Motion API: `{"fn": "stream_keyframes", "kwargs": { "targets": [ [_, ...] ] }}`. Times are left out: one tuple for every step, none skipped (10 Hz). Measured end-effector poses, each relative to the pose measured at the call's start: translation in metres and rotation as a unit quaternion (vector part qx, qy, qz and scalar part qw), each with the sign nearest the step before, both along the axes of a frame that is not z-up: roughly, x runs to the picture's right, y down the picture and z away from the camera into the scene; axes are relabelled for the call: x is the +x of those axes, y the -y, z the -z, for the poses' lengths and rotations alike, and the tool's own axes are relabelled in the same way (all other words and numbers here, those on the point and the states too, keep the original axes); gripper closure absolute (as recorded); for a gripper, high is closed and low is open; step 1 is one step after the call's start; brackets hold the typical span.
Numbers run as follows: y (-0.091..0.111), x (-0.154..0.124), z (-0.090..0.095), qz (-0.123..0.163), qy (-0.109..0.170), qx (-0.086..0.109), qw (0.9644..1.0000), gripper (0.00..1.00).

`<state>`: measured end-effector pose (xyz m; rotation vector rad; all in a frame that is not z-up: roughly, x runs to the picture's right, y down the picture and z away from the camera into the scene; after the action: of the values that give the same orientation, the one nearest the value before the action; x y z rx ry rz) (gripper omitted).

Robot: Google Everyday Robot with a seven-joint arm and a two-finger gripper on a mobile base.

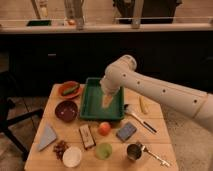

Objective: Place pepper in tray

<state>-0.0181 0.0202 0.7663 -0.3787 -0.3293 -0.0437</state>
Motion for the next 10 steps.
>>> {"fn": "stream_keyframes", "kwargs": {
  "targets": [
    [0.002,-0.006,-0.003,-0.003,0.005,0.000,1.0000,0.20],
    [0.007,-0.010,-0.011,-0.005,0.008,0.003,0.9999,0.20],
    [0.008,-0.015,-0.013,-0.004,0.012,0.003,0.9999,0.20],
    [0.008,-0.014,-0.013,-0.004,0.012,0.004,0.9999,0.20],
    [0.008,-0.014,-0.013,-0.003,0.011,0.004,0.9999,0.20],
    [0.008,-0.012,-0.013,-0.004,0.011,0.004,0.9999,0.20],
    [0.008,-0.013,-0.013,-0.004,0.011,0.004,0.9999,0.20],
    [0.008,-0.014,-0.013,-0.003,0.012,0.004,0.9999,0.20],
    [0.007,-0.013,-0.013,-0.003,0.011,0.004,0.9999,0.20],
    [0.008,-0.013,-0.014,-0.007,0.010,0.009,0.9999,0.20]
  ]
}}
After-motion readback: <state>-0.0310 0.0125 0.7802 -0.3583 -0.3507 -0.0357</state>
